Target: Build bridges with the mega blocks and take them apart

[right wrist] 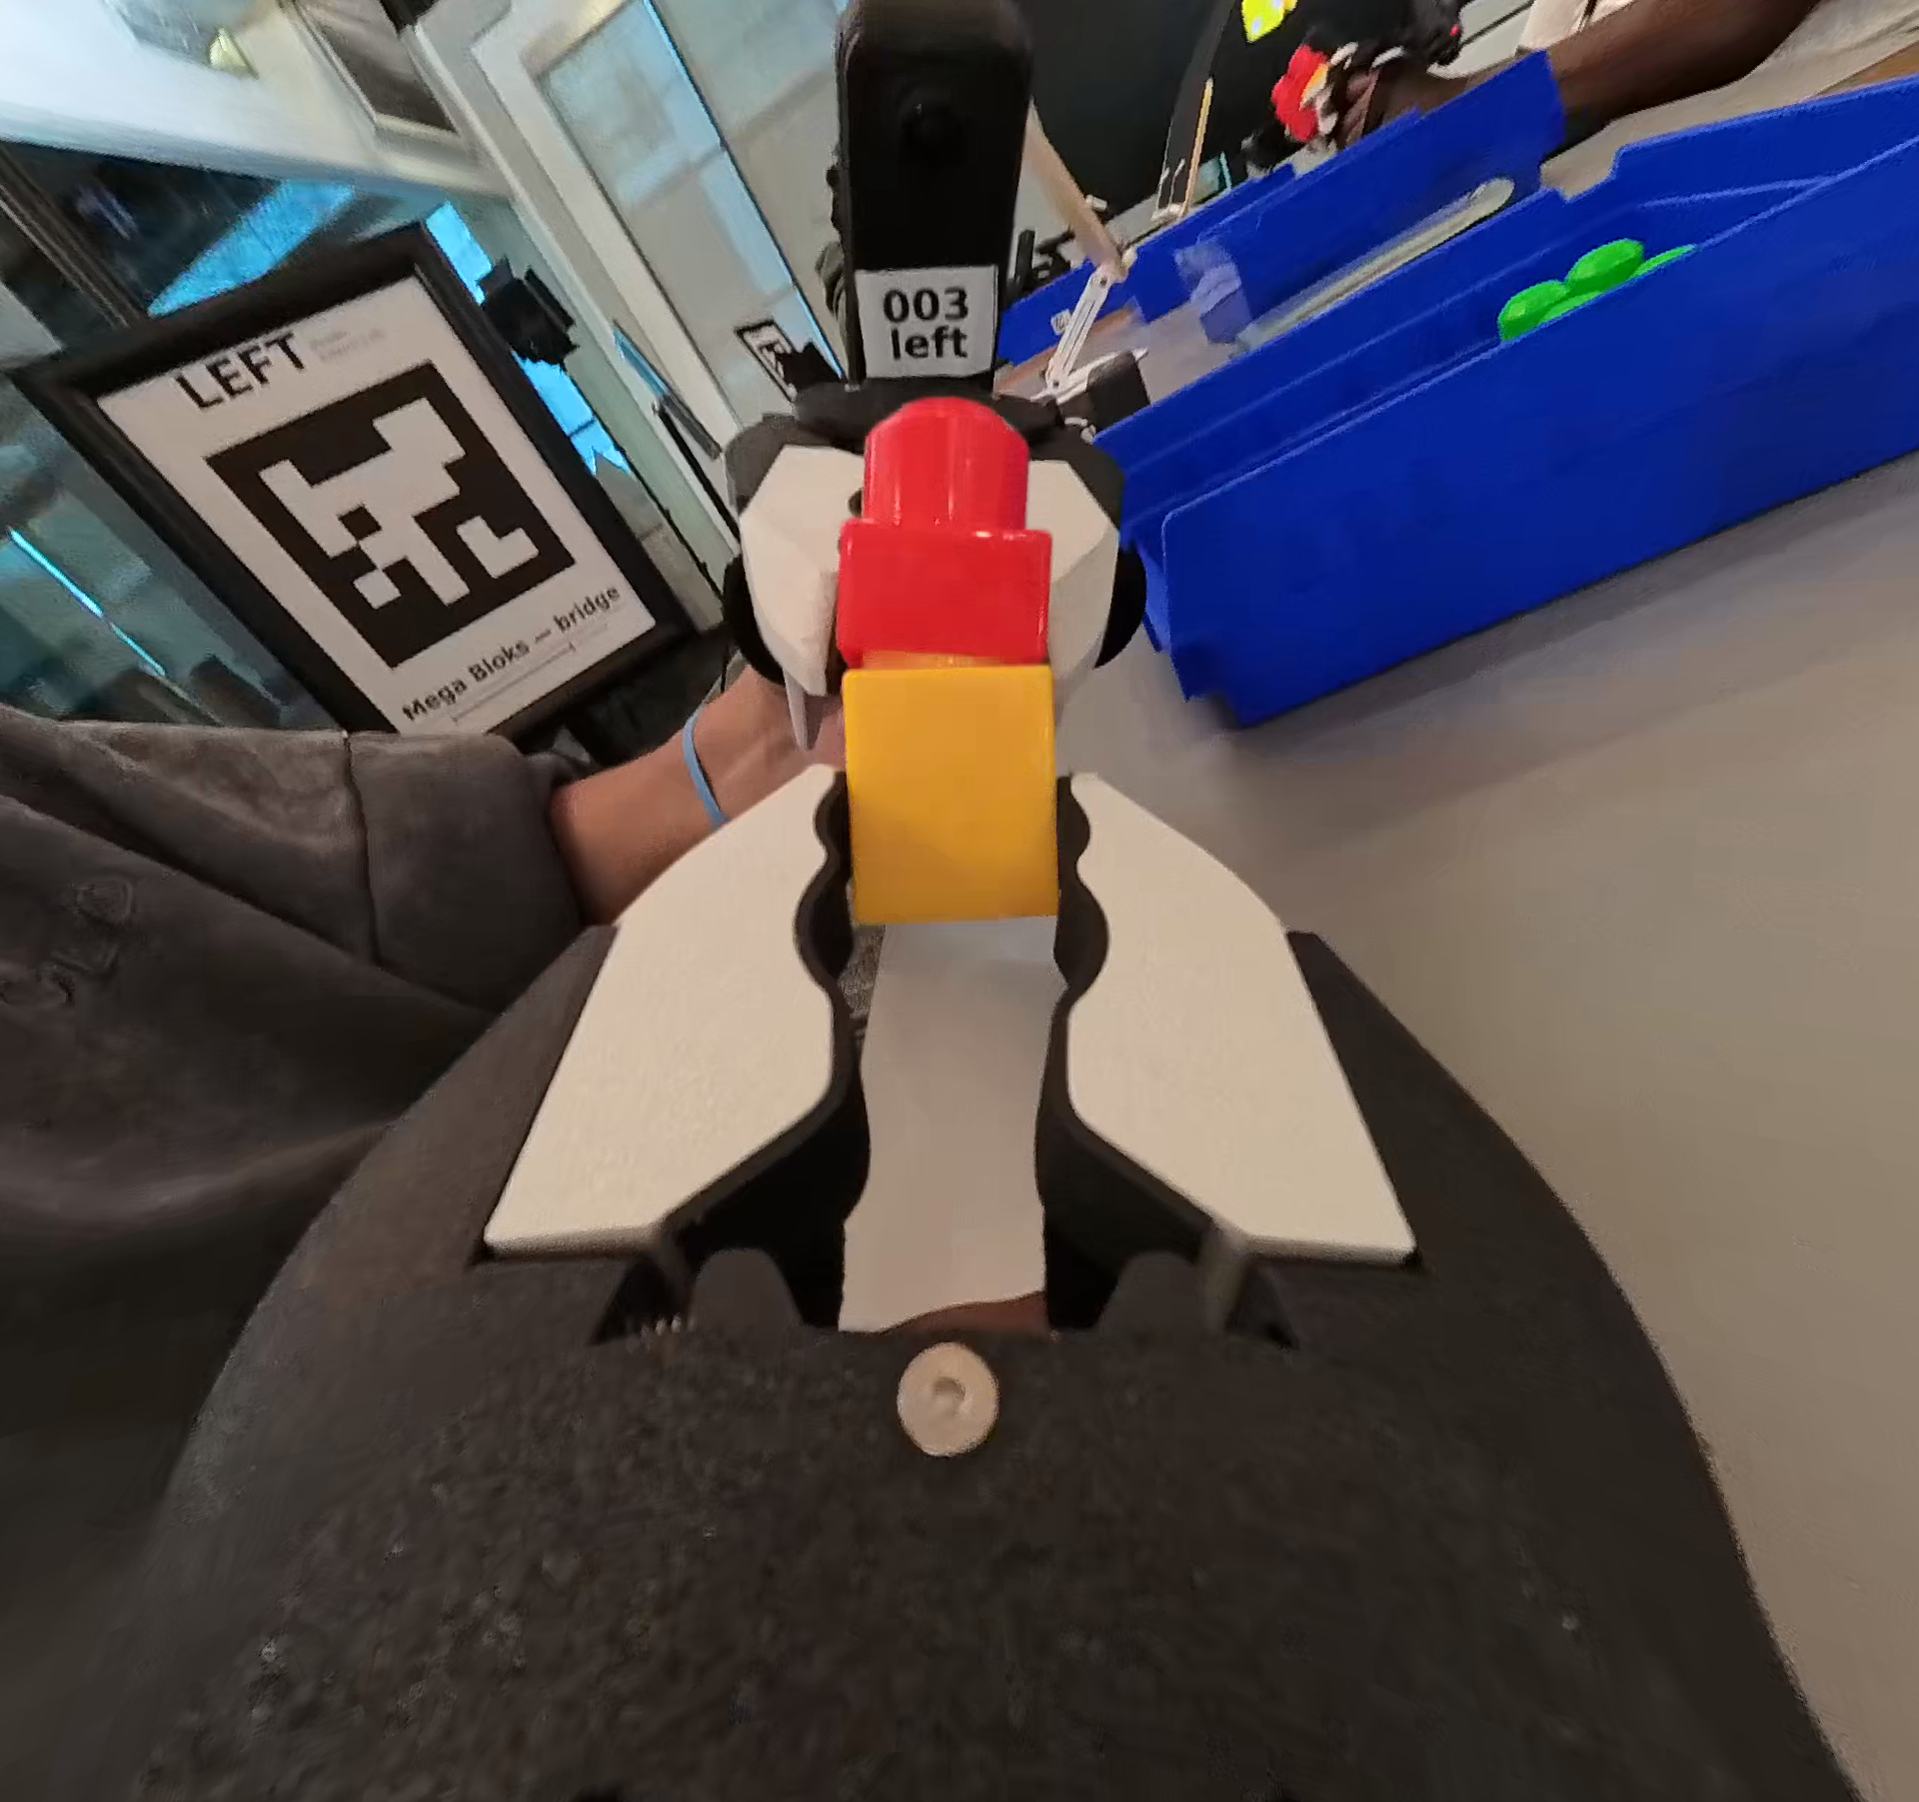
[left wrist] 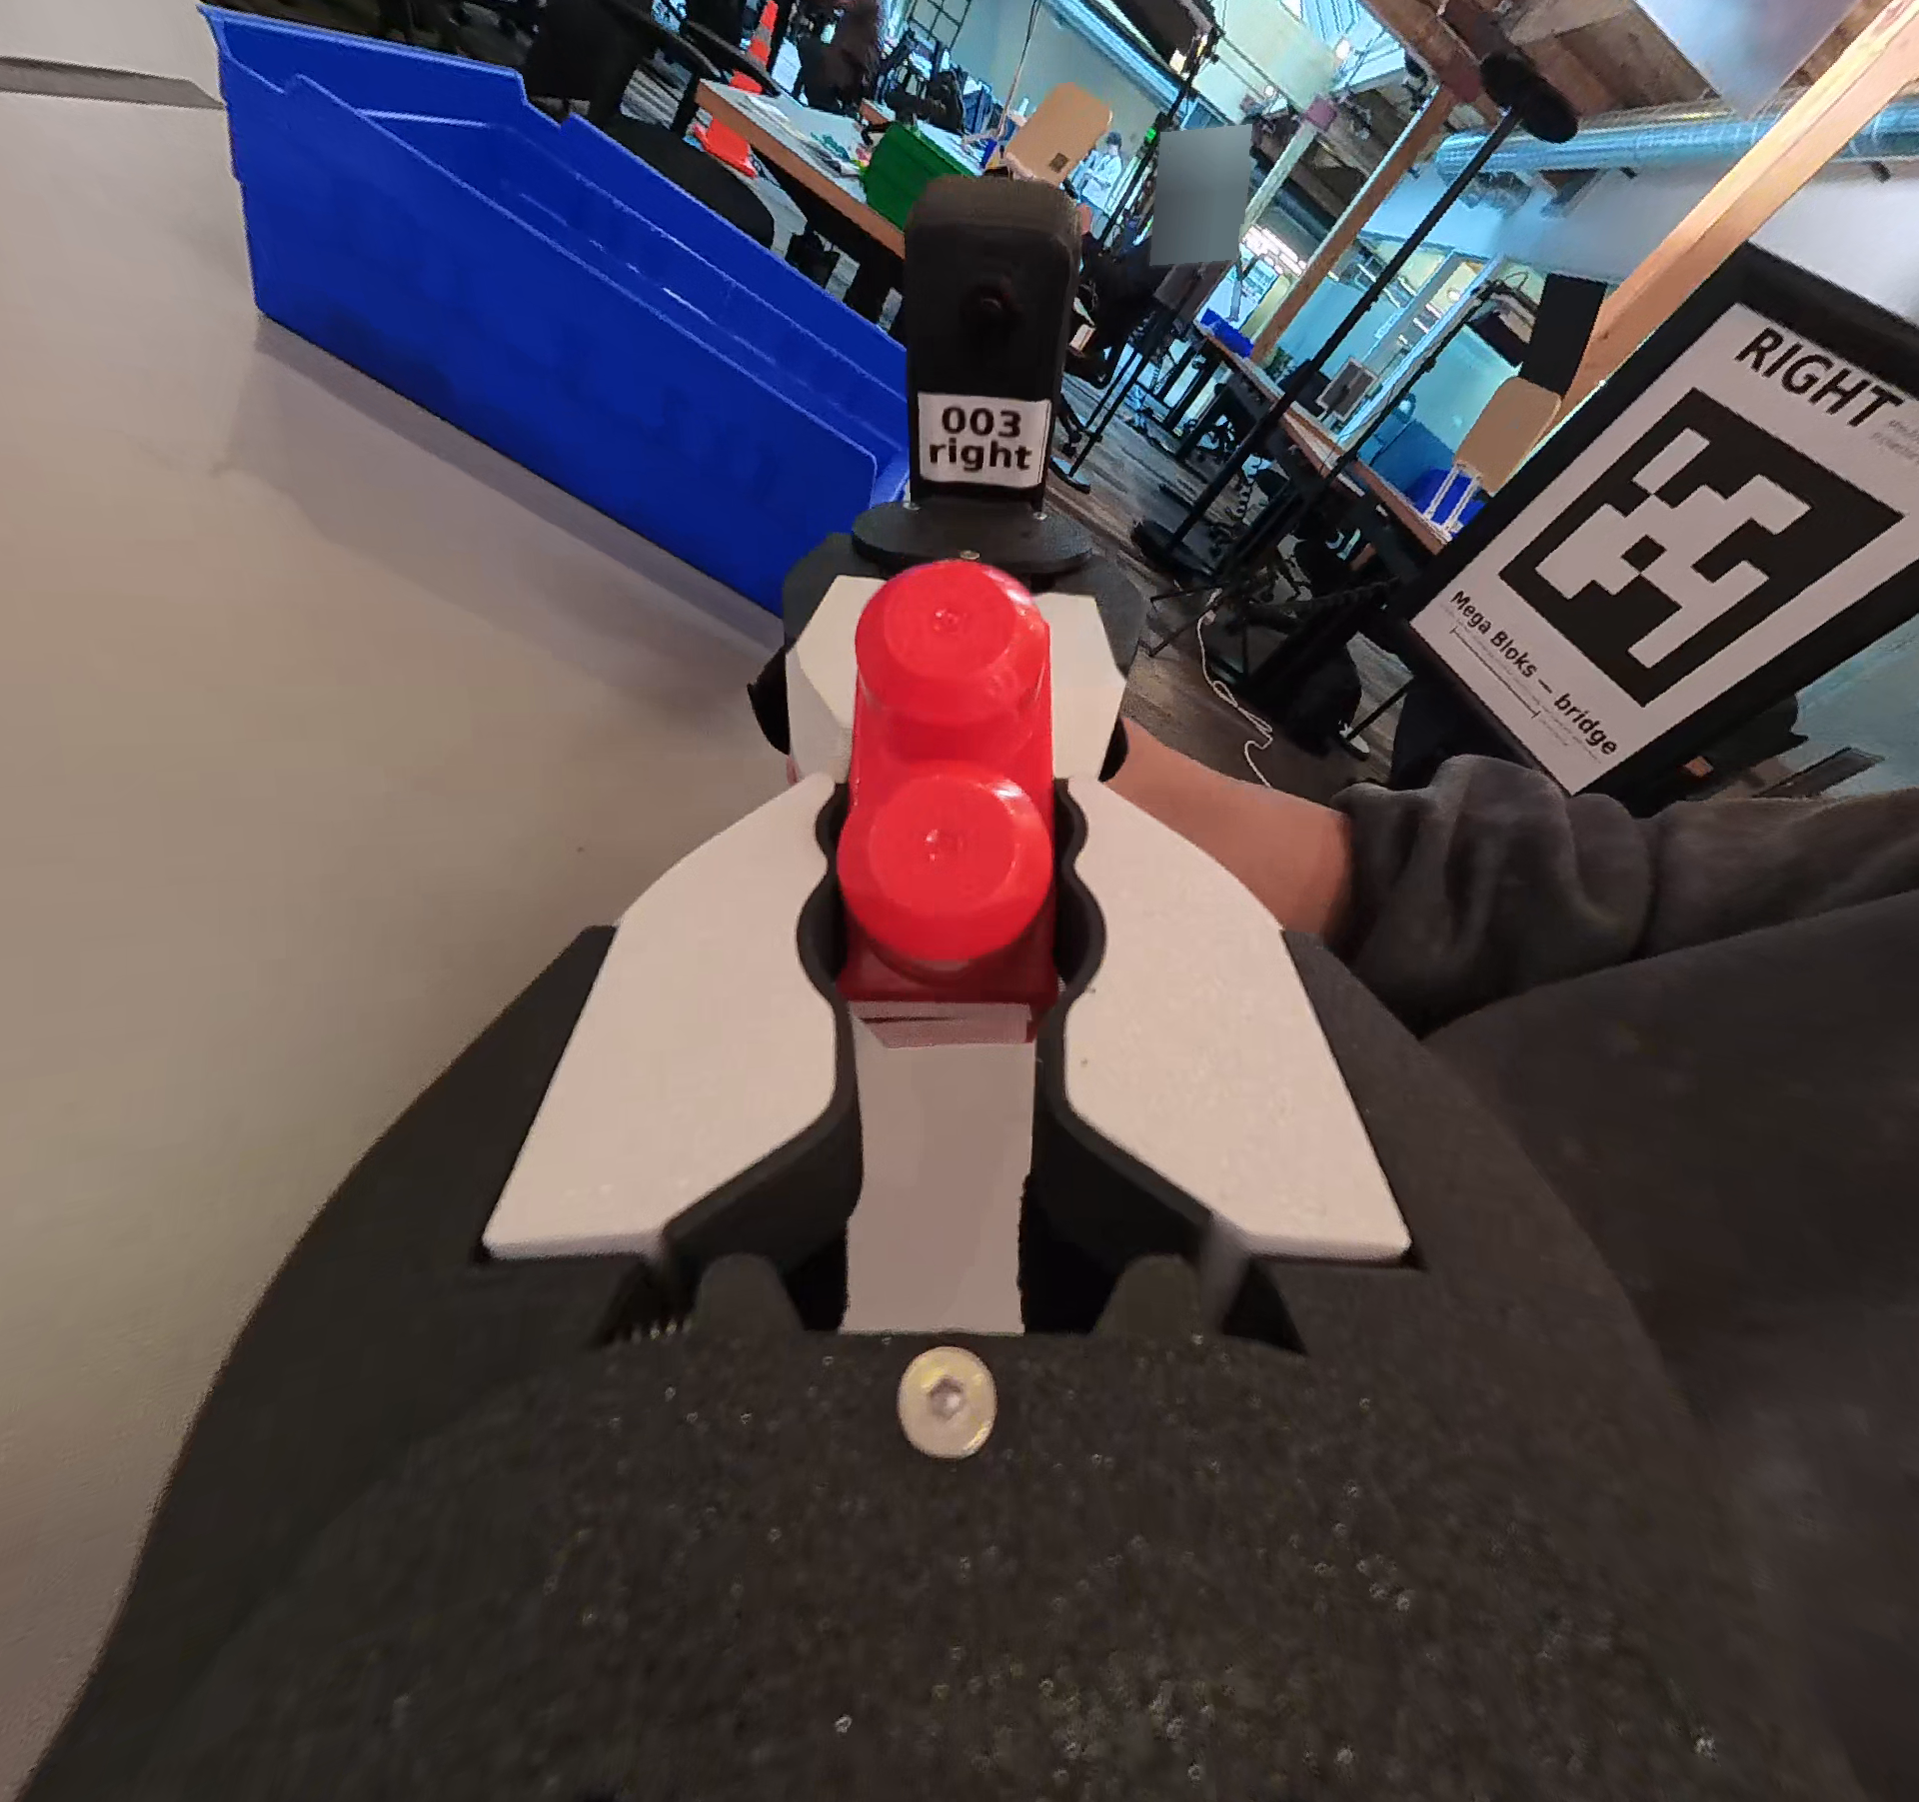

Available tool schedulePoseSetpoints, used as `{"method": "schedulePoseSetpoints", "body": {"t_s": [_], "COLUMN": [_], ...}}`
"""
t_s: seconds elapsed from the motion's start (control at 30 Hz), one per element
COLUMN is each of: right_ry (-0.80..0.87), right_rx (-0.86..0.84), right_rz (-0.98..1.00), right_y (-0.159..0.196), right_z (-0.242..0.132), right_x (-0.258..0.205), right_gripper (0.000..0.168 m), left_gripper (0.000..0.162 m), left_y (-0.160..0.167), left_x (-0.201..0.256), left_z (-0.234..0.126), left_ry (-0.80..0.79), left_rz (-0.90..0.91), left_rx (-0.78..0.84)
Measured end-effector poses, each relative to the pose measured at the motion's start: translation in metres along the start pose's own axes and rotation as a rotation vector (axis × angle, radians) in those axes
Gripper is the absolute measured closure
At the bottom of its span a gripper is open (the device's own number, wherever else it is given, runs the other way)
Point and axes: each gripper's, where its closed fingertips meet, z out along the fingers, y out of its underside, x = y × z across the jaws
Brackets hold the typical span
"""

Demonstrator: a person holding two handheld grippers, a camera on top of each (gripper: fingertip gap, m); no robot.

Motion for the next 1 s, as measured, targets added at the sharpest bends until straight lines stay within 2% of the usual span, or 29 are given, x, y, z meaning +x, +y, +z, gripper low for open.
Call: {"method": "schedulePoseSetpoints", "body": {"t_s": [0.07, 0.1, 0.17, 0.2, 0.3, 0.43, 0.5, 0.57, 0.67, 0.73, 0.8, 0.87, 0.93, 1.0], "right_ry": [-0.008, -0.002, 0.052, 0.039, 0.072, 0.244, 0.388, 0.617, 1.006, 1.158, 1.276, 1.315, 1.366, 1.376], "right_rx": [-0.034, -0.065, -0.089, -0.092, -0.077, -0.069, -0.002, 0.044, 0.041, -0.052, -0.252, -0.507, -0.741, -0.872], "right_rz": [-0.006, -0.008, 0.002, 0.024, 0.010, -0.068, -0.118, -0.130, 0.024, 0.226, 0.396, 0.518, 0.531, 0.563], "right_y": [0.005, 0.011, 0.019, 0.021, 0.012, -0.013, -0.049, -0.082, -0.092, -0.072, -0.039, -0.006, 0.015, 0.028], "right_z": [-0.002, -0.004, -0.014, -0.019, -0.030, -0.057, -0.096, -0.157, -0.269, -0.324, -0.364, -0.382, -0.394, -0.397], "right_x": [0.000, 0.002, 0.014, 0.013, 0.013, 0.019, 0.017, 0.025, 0.061, 0.090, 0.114, 0.126, 0.134, 0.142], "right_gripper": [0.132, 0.132, 0.132, 0.132, 0.132, 0.132, 0.132, 0.132, 0.132, 0.131, 0.131, 0.131, 0.131, 0.131], "left_gripper": [0.126, 0.127, 0.126, 0.126, 0.126, 0.126, 0.126, 0.126, 0.126, 0.126, 0.126, 0.126, 0.126, 0.126], "left_y": [0.000, -0.008, -0.040, -0.051, -0.055, -0.045, -0.041, -0.036, -0.035, -0.038, -0.042, -0.043, -0.042, -0.039], "left_x": [0.001, 0.001, 0.004, 0.004, 0.005, 0.001, 0.000, 0.000, 0.005, 0.007, 0.010, 0.013, 0.011, 0.007], "left_z": [0.001, -0.004, -0.033, -0.049, -0.077, -0.077, -0.072, -0.067, -0.062, -0.061, -0.060, -0.058, -0.056, -0.053], "left_ry": [0.000, -0.004, 0.041, 0.053, -0.034, -0.134, -0.173, -0.202, -0.202, -0.191, -0.166, -0.130, -0.125, -0.138], "left_rz": [-0.003, -0.003, -0.059, -0.064, 0.029, 0.074, 0.093, 0.107, 0.117, 0.109, 0.093, 0.073, 0.068, 0.066], "left_rx": [-0.002, 0.051, 0.232, 0.268, 0.243, 0.146, 0.106, 0.067, 0.041, 0.044, 0.058, 0.062, 0.053, 0.031]}}
